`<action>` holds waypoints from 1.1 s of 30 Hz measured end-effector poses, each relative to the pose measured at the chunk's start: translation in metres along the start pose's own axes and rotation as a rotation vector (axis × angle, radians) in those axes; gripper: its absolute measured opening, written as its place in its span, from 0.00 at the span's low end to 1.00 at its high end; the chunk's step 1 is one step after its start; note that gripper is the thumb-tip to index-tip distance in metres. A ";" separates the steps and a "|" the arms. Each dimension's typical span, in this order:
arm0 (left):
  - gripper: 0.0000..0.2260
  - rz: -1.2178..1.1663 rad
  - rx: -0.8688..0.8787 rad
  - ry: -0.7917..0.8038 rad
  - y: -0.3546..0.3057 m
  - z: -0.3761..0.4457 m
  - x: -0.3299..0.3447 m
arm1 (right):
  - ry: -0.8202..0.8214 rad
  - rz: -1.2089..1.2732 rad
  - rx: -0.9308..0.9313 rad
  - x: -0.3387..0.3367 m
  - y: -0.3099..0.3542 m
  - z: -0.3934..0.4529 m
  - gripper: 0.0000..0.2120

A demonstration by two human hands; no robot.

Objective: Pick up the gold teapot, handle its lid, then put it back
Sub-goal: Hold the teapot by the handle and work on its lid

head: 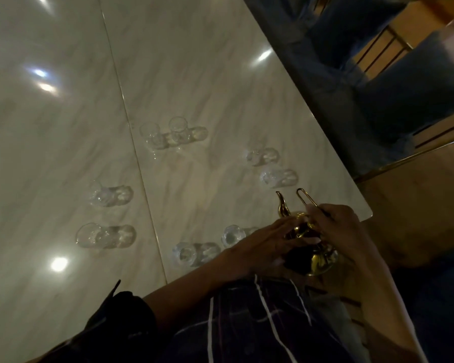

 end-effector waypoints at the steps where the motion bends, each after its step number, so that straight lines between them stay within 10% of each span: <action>1: 0.28 -0.001 -0.002 0.001 0.004 0.005 0.001 | -0.002 -0.004 0.002 -0.003 0.000 0.006 0.16; 33: 0.33 -0.123 -0.190 -0.031 0.088 0.099 0.017 | 0.099 -0.032 0.026 -0.033 -0.017 0.143 0.18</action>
Point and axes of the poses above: each hand's wrist, its own z-axis towards the middle knuckle, its own x-axis out of the palm, y = z × x, the point moved 9 cm from there along z, towards the middle knuckle, and after that the axes turned 3 degrees about -y, right-handed, at the moved point
